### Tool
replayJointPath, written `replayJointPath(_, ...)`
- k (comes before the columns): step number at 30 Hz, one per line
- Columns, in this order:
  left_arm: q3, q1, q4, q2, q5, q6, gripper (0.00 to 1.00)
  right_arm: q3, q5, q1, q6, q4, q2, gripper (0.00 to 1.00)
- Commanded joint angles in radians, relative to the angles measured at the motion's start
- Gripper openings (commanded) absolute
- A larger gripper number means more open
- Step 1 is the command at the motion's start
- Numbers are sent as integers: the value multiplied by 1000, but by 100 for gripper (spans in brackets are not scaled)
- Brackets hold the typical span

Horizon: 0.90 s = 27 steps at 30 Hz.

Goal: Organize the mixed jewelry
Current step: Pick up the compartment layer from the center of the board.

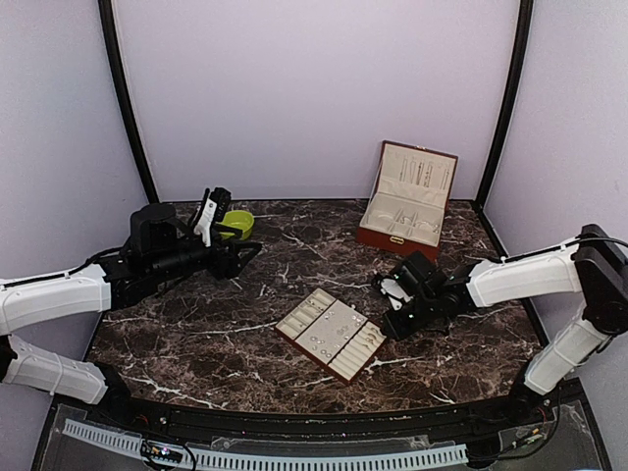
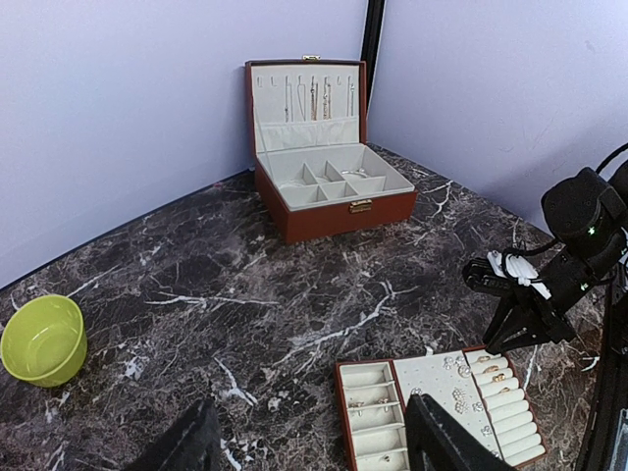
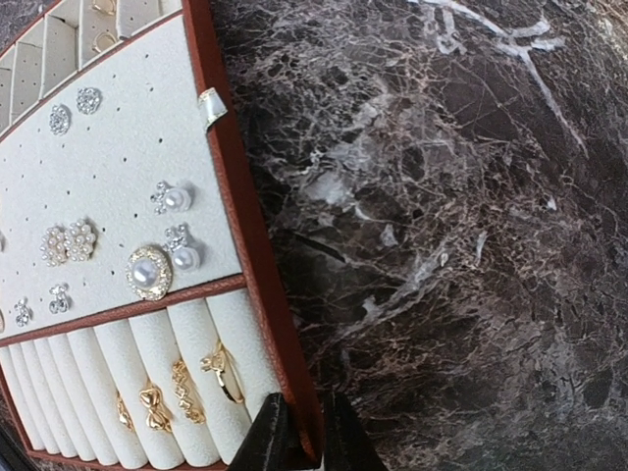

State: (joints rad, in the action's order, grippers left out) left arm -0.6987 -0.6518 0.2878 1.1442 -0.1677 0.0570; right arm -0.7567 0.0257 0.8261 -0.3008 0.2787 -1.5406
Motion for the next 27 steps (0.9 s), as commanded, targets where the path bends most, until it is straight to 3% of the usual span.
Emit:
replayJointPath(1, -15, 4, 8, -8, -10, 9, 67, 3, -21, 27, -5, 18, -49, 13)
replayJointPath(14, -13, 4, 6, -18, -5, 6, 67, -26, -86, 54, -31, -4, -60, 0)
replayJointPath(27, -12, 4, 7, -24, -4, 7, 67, -40, -164, -6, -120, 23, 12, 0)
